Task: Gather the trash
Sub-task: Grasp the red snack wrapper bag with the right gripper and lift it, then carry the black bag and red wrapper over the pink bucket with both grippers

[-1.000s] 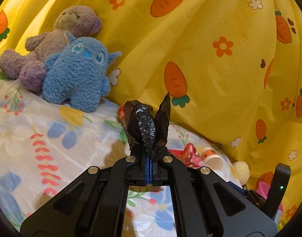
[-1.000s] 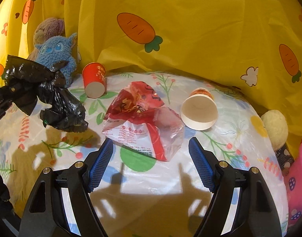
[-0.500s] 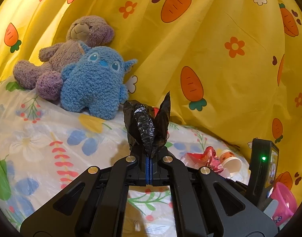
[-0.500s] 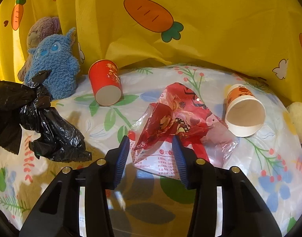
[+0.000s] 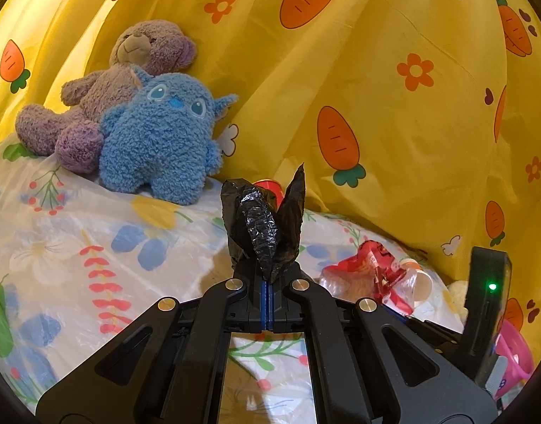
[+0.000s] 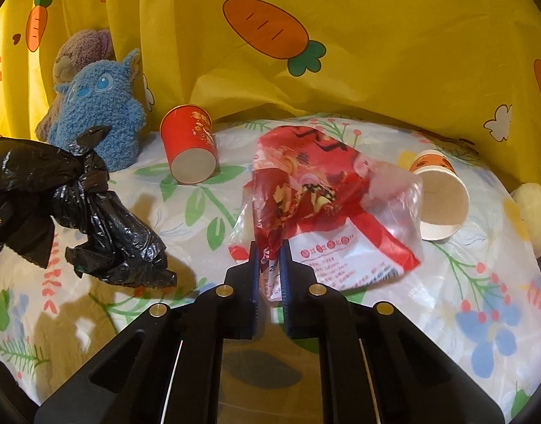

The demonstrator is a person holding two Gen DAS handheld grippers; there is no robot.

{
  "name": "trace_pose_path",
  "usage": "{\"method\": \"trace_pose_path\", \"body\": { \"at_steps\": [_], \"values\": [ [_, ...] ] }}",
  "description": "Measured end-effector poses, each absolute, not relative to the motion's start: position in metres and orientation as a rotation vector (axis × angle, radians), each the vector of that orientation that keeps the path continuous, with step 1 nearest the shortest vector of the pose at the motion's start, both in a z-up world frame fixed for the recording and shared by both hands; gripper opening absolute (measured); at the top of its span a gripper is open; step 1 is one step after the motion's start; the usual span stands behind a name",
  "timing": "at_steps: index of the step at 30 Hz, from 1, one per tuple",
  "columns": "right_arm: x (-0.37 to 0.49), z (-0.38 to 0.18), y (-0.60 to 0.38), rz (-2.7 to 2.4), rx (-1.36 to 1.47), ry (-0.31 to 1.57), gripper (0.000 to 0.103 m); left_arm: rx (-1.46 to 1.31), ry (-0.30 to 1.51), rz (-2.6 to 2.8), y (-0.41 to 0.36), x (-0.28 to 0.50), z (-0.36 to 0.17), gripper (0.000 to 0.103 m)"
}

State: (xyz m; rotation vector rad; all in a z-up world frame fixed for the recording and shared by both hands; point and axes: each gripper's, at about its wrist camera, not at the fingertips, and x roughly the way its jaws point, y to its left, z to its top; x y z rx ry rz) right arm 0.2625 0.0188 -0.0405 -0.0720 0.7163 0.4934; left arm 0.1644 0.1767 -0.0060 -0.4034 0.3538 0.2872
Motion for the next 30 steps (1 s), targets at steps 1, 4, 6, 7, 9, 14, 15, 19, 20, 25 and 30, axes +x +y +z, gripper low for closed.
{"method": "trace_pose_path", "body": {
  "at_steps": [1,4,6,7,9,14,15,19,20,25,30],
  "values": [
    [0.259,-0.039,0.015,0.501,-0.071,0.707,0.007,-0.402,0.358,0.286,0.176,0.165,-0.007,0.000],
    [0.243,-0.032,0.002,0.521,-0.078,0.673,0.006,-0.393,0.364,0.278,0.173,0.167,-0.008,0.000],
    [0.230,-0.028,-0.007,0.533,-0.088,0.648,0.006,-0.382,0.363,0.275,0.171,0.167,-0.008,0.000],
    [0.223,-0.026,-0.013,0.539,-0.090,0.639,0.006,-0.377,0.364,0.272,0.170,0.167,-0.008,0.000],
    [0.211,-0.022,-0.026,0.542,-0.096,0.622,0.006,-0.369,0.369,0.262,0.167,0.168,-0.009,0.000],
    [0.185,-0.014,-0.057,0.534,-0.094,0.588,0.006,-0.341,0.377,0.239,0.155,0.167,-0.005,0.000],
    [0.180,-0.013,-0.063,0.532,-0.093,0.583,0.006,-0.331,0.374,0.236,0.151,0.164,-0.003,0.000],
    [0.160,-0.010,-0.086,0.511,-0.091,0.551,0.006,-0.291,0.358,0.194,0.130,0.149,0.007,0.000],
    [0.155,-0.010,-0.092,0.507,-0.090,0.546,0.006,-0.276,0.356,0.184,0.124,0.146,0.009,0.000],
    [0.135,-0.014,-0.122,0.490,-0.060,0.535,0.006,-0.257,0.340,0.131,0.102,0.127,0.021,0.000],
    [0.118,-0.014,-0.150,0.465,-0.013,0.529,0.006,-0.239,0.330,0.088,0.079,0.112,0.028,0.000]
  ]
}}
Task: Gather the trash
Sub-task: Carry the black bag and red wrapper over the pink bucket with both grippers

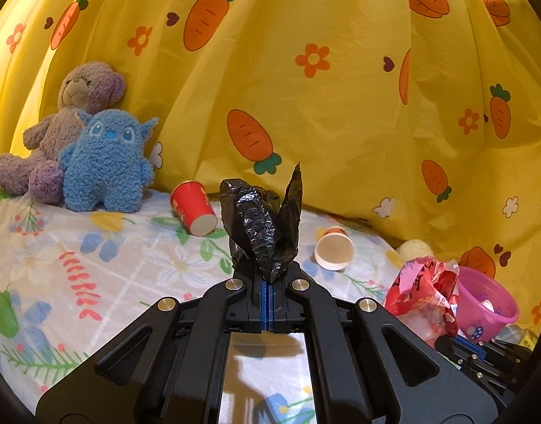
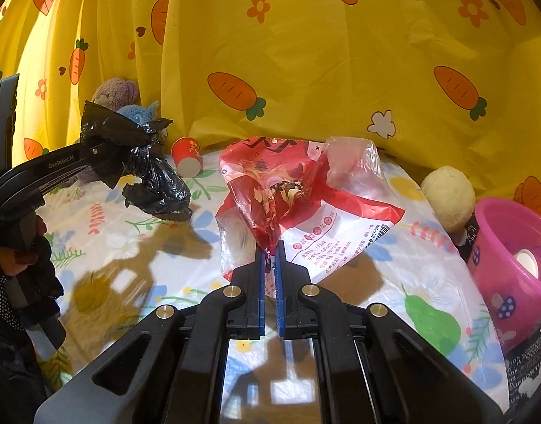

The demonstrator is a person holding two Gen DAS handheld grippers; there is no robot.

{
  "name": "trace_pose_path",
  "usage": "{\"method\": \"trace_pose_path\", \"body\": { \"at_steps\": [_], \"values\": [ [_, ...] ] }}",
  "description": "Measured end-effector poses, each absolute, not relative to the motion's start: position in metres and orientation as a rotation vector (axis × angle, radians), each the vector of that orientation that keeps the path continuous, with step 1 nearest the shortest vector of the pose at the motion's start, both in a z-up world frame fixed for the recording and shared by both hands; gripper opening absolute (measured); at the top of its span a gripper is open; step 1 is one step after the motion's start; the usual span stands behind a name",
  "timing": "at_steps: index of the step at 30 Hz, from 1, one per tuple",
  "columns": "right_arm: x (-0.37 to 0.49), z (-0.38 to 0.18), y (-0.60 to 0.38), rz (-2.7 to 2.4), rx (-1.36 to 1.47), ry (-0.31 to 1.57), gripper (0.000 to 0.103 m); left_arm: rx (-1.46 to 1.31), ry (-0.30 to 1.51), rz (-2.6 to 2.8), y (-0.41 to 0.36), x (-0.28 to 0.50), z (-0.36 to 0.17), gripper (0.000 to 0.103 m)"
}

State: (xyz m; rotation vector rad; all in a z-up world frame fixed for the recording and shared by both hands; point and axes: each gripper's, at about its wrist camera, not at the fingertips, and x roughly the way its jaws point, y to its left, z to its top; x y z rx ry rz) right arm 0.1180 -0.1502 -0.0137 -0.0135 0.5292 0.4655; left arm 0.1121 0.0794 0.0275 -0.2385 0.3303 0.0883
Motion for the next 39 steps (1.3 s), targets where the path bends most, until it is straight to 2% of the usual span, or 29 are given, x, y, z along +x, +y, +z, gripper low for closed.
{"method": "trace_pose_path", "body": {
  "at_steps": [19,30,39],
  "values": [
    [0.084,-0.005,-0.201,0.366,0.008,0.486,0.006,-0.158,0.350,-0.079,-0.006,0.095,0.033,0.000],
    [0.086,0.001,-0.237,0.298,0.034,0.461,0.006,-0.111,0.353,-0.194,-0.059,0.112,0.043,0.000],
    [0.097,0.022,-0.302,0.119,0.076,0.381,0.006,-0.077,0.318,-0.349,-0.130,0.136,0.063,0.000]
  ]
}}
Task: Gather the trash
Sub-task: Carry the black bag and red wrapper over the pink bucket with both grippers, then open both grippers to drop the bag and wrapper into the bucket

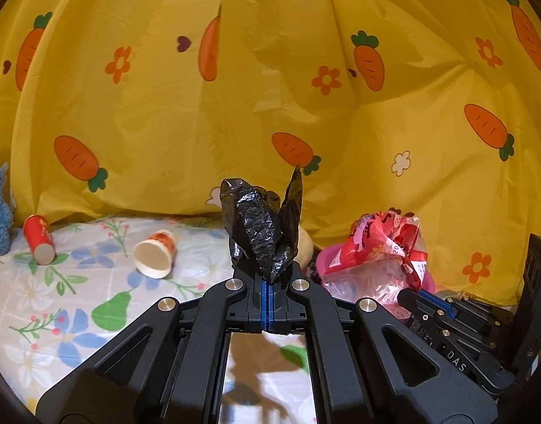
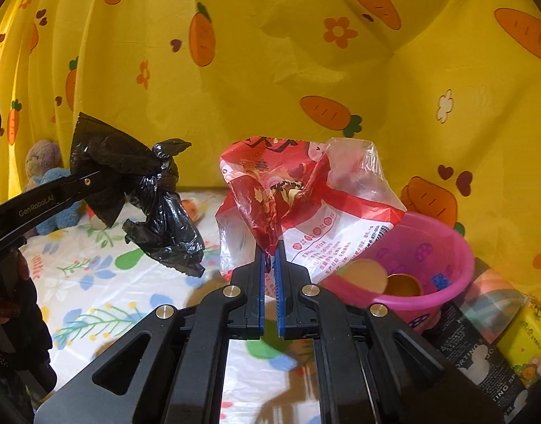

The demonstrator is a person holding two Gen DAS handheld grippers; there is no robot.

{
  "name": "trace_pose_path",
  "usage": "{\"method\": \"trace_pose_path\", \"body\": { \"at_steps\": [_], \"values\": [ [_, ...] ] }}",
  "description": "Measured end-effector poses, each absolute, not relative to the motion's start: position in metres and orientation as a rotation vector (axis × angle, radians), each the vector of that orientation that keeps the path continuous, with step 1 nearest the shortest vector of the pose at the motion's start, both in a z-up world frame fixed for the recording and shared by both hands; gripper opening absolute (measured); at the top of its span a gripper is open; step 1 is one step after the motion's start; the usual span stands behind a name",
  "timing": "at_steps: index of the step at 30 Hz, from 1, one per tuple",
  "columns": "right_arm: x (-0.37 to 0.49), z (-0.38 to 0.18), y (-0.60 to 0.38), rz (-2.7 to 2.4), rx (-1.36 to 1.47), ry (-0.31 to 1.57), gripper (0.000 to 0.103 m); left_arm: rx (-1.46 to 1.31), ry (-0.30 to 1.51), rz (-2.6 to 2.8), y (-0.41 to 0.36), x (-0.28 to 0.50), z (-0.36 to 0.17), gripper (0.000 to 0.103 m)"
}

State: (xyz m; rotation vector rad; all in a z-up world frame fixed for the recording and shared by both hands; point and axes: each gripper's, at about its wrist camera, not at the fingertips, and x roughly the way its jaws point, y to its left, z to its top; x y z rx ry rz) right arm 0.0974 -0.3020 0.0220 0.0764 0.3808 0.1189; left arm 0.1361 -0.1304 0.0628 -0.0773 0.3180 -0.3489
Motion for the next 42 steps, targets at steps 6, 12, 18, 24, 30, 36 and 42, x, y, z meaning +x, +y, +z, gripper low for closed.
{"method": "trace_pose_path", "body": {
  "at_steps": [6,12,18,24,30,36,42],
  "values": [
    [0.108,0.028,-0.353,-0.045,0.106,0.345,0.006,-0.072,0.316,-0.436,-0.182,0.162,0.065,0.000],
    [0.126,0.019,-0.388,-0.139,0.130,0.370,0.006,-0.056,0.322,-0.477,-0.228,0.187,0.057,0.000],
    [0.141,0.011,-0.402,-0.166,0.142,0.397,0.006,-0.028,0.345,-0.538,-0.259,0.206,0.046,0.000],
    [0.150,-0.001,-0.409,-0.177,0.142,0.429,0.006,-0.009,0.391,-0.572,-0.273,0.222,0.032,0.000],
    [0.155,-0.006,-0.415,-0.189,0.154,0.440,0.006,0.037,0.426,-0.600,-0.286,0.229,0.021,0.000],
    [0.161,-0.009,-0.419,-0.192,0.160,0.455,0.006,0.053,0.461,-0.627,-0.296,0.236,0.013,0.000],
    [0.165,-0.013,-0.425,-0.195,0.173,0.467,0.006,0.036,0.525,-0.685,-0.302,0.244,0.004,0.002]
  ]
}}
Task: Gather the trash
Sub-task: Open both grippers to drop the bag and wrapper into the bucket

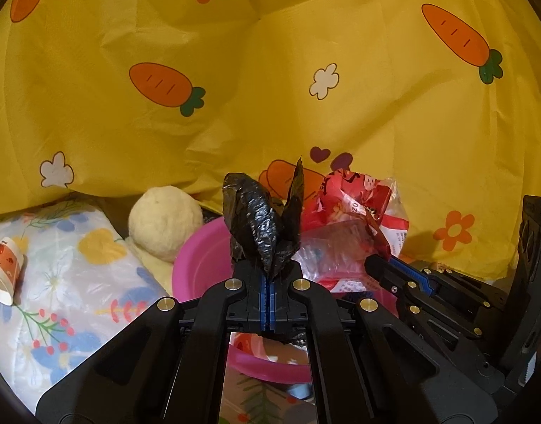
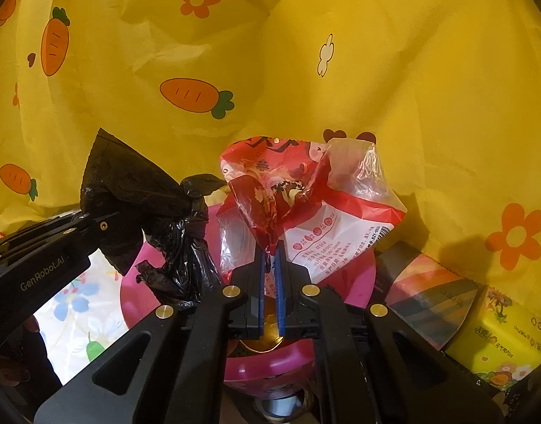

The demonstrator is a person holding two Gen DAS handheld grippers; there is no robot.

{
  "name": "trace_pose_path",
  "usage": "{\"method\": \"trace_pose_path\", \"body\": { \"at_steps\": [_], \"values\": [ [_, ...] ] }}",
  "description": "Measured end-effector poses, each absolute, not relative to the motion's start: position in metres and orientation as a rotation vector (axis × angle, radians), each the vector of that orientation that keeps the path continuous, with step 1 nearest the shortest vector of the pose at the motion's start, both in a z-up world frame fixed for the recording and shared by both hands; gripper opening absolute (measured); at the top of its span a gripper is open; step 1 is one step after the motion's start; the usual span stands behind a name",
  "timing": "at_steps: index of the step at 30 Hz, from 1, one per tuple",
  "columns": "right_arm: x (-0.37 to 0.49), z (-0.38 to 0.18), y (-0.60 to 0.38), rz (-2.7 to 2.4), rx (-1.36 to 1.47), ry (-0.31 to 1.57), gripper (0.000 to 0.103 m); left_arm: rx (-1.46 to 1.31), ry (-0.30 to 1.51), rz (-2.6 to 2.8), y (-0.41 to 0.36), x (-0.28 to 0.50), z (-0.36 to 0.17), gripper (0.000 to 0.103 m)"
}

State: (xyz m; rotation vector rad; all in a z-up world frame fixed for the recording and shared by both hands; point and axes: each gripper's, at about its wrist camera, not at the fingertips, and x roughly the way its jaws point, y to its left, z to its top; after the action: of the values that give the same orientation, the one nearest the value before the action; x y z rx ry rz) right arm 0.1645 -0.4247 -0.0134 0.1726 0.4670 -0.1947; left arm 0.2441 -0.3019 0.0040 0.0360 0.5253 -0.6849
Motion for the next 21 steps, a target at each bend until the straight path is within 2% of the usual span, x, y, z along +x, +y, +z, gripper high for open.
{"method": "trace_pose_path", "body": {
  "at_steps": [1,3,4,5,14,16,19,21],
  "values": [
    [0.165,-0.014,-0.426,-0.194,0.175,0.470,0.006,0.029,0.538,-0.696,-0.302,0.245,0.003,0.010],
    [0.166,-0.016,-0.428,-0.192,0.182,0.474,0.006,0.012,0.539,-0.716,-0.300,0.245,0.001,0.038],
    [0.167,-0.017,-0.430,-0.189,0.187,0.478,0.007,-0.004,0.530,-0.711,-0.296,0.244,0.002,0.067],
    [0.168,-0.017,-0.430,-0.190,0.190,0.479,0.007,-0.024,0.511,-0.702,-0.292,0.243,0.003,0.077],
    [0.173,-0.018,-0.431,-0.167,0.192,0.483,0.009,-0.098,0.480,-0.584,-0.244,0.237,0.009,0.091],
    [0.174,-0.017,-0.430,-0.149,0.194,0.483,0.017,-0.102,0.463,-0.544,-0.231,0.231,0.012,0.092],
    [0.170,-0.015,-0.427,-0.146,0.194,0.469,0.039,-0.097,0.437,-0.486,-0.211,0.221,0.017,0.096],
    [0.164,-0.012,-0.425,-0.156,0.200,0.452,0.043,-0.095,0.429,-0.435,-0.197,0.215,0.020,0.097]
  ]
}}
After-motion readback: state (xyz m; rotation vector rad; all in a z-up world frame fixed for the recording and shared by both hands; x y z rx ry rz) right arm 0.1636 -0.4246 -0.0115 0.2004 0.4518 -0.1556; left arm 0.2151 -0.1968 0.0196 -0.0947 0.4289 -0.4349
